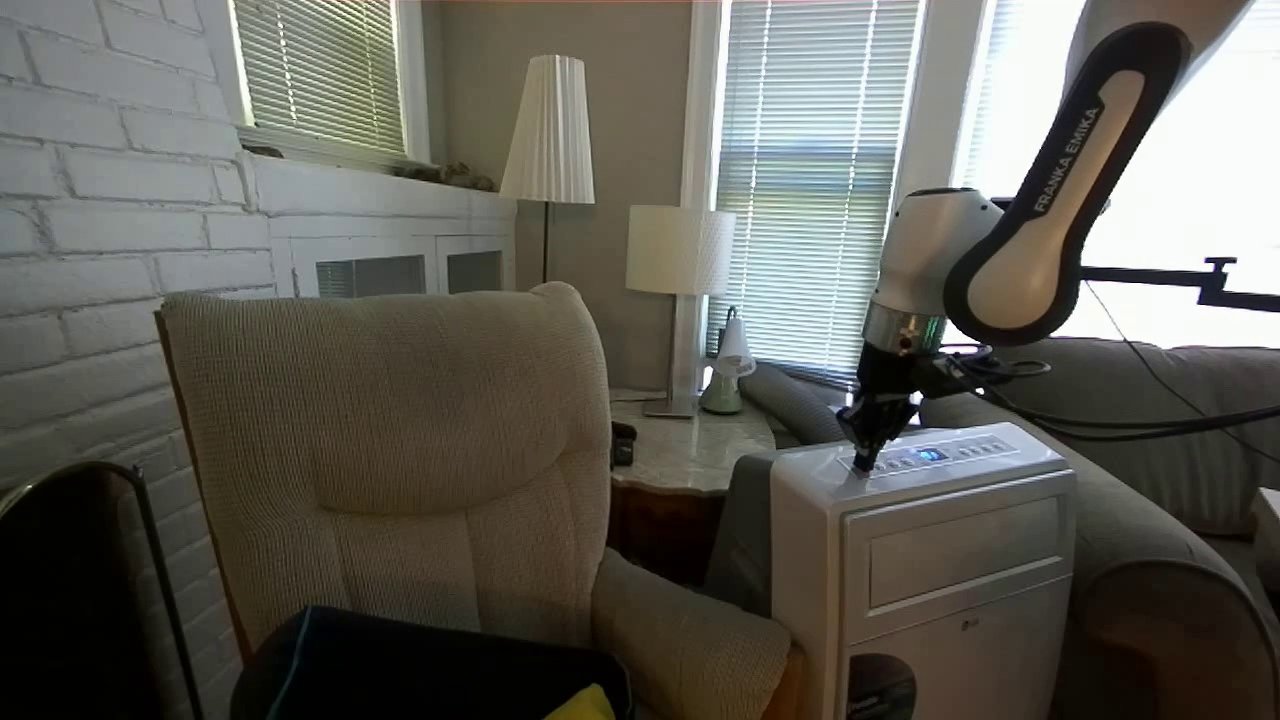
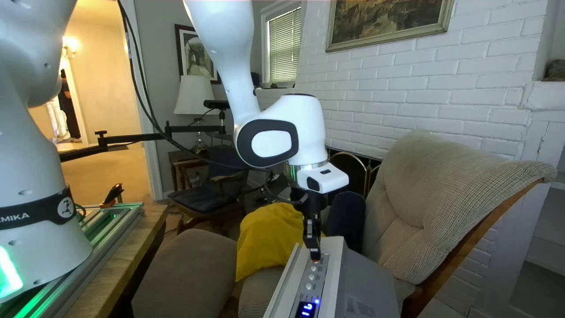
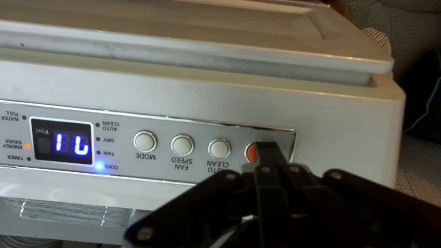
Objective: Turn on the air conditioner, then press some random buttons
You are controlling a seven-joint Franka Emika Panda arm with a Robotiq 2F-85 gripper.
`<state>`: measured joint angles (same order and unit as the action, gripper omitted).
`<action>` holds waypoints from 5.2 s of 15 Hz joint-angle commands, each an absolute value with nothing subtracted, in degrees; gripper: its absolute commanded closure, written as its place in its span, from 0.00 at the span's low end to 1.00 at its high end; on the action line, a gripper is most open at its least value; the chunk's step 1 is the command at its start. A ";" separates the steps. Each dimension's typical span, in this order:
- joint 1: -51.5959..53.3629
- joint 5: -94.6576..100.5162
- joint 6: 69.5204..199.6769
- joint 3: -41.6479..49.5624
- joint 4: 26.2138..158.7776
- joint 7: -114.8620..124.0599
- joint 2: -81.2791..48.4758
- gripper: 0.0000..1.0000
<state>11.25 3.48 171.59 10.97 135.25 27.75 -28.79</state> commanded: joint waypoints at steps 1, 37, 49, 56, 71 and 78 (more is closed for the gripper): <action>13.24 1.16 170.52 12.60 133.83 26.54 -31.28 1.00; 4.17 16.04 148.51 7.94 144.85 46.75 -1.88 0.00; -3.71 17.40 146.20 8.18 149.07 34.47 5.35 0.00; -9.40 18.37 143.90 9.03 149.22 27.57 6.10 0.00; -14.47 23.87 147.11 11.09 148.14 24.77 3.43 0.00; -14.16 23.63 146.59 10.90 147.27 24.74 2.08 0.00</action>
